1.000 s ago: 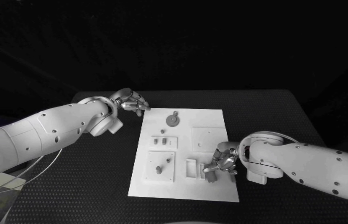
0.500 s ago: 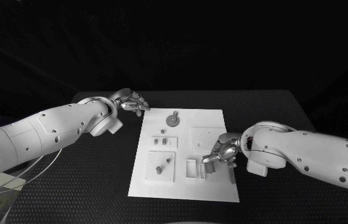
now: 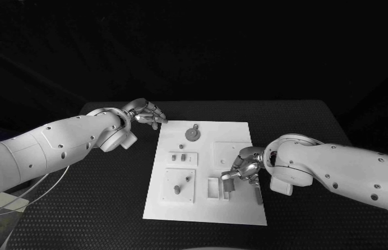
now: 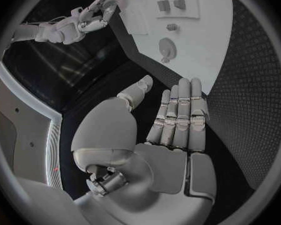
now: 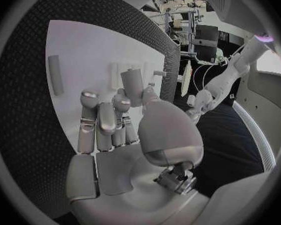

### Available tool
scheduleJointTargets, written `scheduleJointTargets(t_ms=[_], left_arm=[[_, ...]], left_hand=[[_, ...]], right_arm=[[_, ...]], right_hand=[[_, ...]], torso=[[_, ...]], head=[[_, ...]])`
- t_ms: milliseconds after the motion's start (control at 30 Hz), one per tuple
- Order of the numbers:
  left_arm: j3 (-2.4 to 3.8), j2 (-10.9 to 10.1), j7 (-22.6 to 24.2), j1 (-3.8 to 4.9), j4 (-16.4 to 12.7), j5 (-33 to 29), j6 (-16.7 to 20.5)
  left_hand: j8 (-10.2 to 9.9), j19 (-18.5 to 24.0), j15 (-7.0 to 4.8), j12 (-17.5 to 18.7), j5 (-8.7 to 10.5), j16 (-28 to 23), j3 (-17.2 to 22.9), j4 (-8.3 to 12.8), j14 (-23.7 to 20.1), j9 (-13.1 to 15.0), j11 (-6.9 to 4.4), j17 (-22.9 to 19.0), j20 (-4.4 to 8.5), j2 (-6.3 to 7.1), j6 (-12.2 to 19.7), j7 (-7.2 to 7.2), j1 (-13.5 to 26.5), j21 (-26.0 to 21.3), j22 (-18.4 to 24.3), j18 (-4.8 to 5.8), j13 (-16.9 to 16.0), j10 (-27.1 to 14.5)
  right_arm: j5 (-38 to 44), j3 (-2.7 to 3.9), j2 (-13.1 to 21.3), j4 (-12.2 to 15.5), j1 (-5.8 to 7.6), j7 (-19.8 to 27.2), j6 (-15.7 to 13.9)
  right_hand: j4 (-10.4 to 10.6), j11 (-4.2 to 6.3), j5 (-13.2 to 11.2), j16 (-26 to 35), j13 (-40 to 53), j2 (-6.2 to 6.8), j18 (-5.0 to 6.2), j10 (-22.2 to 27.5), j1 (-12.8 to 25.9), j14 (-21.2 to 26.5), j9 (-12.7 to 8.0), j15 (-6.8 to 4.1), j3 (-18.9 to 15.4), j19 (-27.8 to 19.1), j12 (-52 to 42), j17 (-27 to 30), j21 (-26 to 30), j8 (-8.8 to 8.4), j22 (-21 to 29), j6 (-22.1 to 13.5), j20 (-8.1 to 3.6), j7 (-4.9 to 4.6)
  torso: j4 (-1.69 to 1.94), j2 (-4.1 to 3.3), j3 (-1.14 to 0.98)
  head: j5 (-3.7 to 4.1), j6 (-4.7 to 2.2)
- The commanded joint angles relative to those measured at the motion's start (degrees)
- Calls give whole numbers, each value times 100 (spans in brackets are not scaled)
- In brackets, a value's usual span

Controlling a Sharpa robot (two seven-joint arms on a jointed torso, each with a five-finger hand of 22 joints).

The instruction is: Assemble the parts on the task board

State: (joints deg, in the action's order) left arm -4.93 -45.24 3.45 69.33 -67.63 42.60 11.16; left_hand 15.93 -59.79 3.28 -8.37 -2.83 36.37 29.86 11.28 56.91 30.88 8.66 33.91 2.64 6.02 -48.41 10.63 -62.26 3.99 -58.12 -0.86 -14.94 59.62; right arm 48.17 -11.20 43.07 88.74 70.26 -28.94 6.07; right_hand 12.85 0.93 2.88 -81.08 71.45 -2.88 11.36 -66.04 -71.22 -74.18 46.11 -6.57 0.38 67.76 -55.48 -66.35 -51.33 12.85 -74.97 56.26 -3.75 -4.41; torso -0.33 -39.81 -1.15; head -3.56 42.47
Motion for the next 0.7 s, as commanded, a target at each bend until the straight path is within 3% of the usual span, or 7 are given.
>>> scheduleJointTargets(t_ms=[33,233,700], left_arm=[[3,8,22,4,-21,-31,-50],[3,11,18,5,-25,-31,-48],[3,14,6,5,-24,-31,-52]], left_hand=[[16,-11,-14,-37,-15,-28,1,-19,36,-5,6,8,-12,-14,23,-3,41,6,6,-106,6,-37],[15,-10,-14,-37,-15,-31,1,-17,36,-5,6,12,-11,-12,24,-3,38,6,6,-106,7,-37],[15,-6,-12,-36,-15,-40,-1,-17,33,-6,8,20,-13,-9,25,-3,38,5,6,-105,11,-44]], right_arm=[[-95,1,-76,-36,6,-28,8],[-166,-5,-258,-113,6,-45,53],[52,-64,-554,-301,-19,-54,221]], right_hand=[[56,44,14,18,-9,-103,364,46,-153,-40,4,-85,-18,29,-13,-11,19,-35,-88,120,6,-59],[357,55,15,36,-52,-32,364,42,-176,-23,-45,-96,-76,51,-2,17,25,-59,-86,182,-6,-48],[391,93,15,84,-121,-96,364,23,64,17,-103,-132,-60,50,36,83,50,-53,-81,326,5,-8]], torso=[[-10,0,4],[-10,-1,-2],[4,-3,-8]], head=[[1,1],[3,-14],[-14,2]])
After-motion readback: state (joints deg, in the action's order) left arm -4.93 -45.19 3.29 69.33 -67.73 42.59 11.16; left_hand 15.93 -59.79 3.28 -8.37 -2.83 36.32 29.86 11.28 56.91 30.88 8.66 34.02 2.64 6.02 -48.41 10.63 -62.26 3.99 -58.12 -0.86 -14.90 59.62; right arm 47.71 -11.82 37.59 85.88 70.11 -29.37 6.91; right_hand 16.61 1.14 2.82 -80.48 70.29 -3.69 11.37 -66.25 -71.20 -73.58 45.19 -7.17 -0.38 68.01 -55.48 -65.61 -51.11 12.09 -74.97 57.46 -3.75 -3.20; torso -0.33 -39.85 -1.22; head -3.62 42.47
